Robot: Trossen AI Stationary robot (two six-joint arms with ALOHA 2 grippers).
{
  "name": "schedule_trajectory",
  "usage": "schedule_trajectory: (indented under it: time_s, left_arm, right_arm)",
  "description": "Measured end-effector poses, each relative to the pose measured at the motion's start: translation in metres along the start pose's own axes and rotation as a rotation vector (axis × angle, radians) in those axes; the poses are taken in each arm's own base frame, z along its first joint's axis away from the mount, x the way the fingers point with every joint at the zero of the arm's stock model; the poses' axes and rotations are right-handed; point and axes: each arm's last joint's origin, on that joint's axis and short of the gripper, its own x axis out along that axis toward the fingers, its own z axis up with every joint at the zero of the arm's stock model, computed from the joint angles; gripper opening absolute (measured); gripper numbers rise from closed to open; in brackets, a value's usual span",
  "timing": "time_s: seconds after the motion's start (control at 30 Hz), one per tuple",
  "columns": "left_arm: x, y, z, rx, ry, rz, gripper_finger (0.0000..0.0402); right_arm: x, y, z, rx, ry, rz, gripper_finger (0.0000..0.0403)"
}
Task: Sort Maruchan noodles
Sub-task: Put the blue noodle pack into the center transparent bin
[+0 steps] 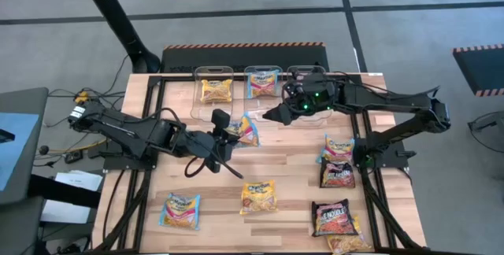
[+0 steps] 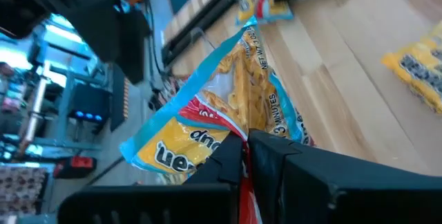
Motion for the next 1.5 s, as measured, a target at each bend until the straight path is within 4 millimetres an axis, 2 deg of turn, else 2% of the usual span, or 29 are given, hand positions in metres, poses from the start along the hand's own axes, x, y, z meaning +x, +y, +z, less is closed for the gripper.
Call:
schedule_trajectory:
  time_s: [0.43, 0.6, 0.87, 1.0, 1.23, 1.37, 1.5]
  left_arm:
    - [0.002, 0.011, 0.009, 0.076, -0.085, 0.082, 0.0]
    - [0.006, 0.018, 0.007, 0.085, -0.083, 0.11, 0.0]
    - [0.008, 0.024, 0.007, 0.102, -0.092, 0.132, 0.0]
    - [0.008, 0.025, 0.009, 0.114, -0.118, 0.148, 0.0]
    - [0.011, 0.028, 0.005, 0.122, -0.104, 0.138, 0.0]
    - [0.011, 0.027, 0.005, 0.128, -0.097, 0.131, 0.0]
    - [0.011, 0.027, 0.004, 0.129, -0.091, 0.13, 0.0]
  right_arm:
    - [0.0, 0.002, -0.001, 0.025, 0.0, 0.009, 0.0245]
    - [0.001, 0.01, 0.0, 0.006, -0.03, 0.072, 0.0245]
    - [0.001, 0.01, -0.001, 0.006, -0.028, 0.07, 0.0245]
    - [0.013, 0.003, -0.003, 0.036, -0.004, 0.041, 0.0245]
    - [0.033, 0.001, -0.005, 0.032, 0.051, 0.117, 0.0243]
    - [0.037, 0.0, -0.006, 0.053, 0.069, 0.125, 0.0222]
    - [0.037, 0.001, -0.007, 0.051, 0.07, 0.129, 0.0171]
